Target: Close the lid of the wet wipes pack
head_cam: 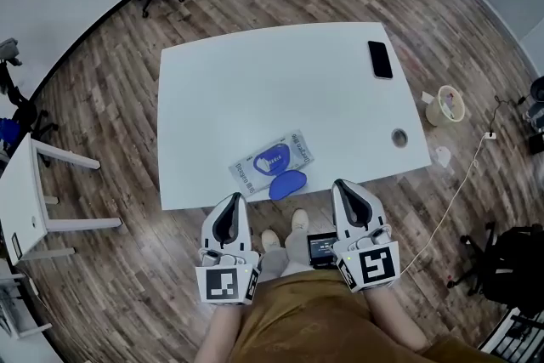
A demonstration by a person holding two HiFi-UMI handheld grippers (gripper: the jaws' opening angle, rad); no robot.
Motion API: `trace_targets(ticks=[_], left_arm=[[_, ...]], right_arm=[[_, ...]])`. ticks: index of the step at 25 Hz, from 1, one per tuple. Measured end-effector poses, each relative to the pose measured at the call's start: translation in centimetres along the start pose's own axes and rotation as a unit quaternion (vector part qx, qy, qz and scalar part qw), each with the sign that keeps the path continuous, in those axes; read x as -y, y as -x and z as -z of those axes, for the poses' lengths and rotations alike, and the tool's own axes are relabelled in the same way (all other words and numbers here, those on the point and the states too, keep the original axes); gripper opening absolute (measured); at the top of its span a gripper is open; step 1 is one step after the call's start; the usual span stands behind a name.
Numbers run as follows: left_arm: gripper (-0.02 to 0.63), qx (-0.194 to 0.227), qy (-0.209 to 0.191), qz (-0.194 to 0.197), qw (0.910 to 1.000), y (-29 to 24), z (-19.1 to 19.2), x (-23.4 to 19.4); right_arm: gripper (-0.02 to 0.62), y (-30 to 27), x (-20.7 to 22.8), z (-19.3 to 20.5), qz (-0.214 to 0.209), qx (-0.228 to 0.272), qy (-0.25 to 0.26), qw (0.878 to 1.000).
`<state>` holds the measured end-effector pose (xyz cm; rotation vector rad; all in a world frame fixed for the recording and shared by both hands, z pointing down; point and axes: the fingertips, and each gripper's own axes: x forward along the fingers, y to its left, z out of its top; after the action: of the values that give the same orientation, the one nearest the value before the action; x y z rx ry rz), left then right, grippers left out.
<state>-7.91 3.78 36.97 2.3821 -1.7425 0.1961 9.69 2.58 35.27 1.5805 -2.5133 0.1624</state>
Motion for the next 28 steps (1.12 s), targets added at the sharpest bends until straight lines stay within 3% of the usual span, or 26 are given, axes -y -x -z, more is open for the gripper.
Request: trace_targets(ticks=[15,28], left_arm=[[0.005,-0.016,-0.007,-0.050,0.9986,-2.6,0.3,0.5],[0.005,-0.067,-0.008,-0.043,0.9968,-4.6,4.2,-1.9]], right_arm=[[0.008,-3.2,2.3,0.3,-0.071,-0.003,-0.007,0.997],[0.009,-4.8,3.8,2.8,-0.049,-0.055,-0.023,0.997]])
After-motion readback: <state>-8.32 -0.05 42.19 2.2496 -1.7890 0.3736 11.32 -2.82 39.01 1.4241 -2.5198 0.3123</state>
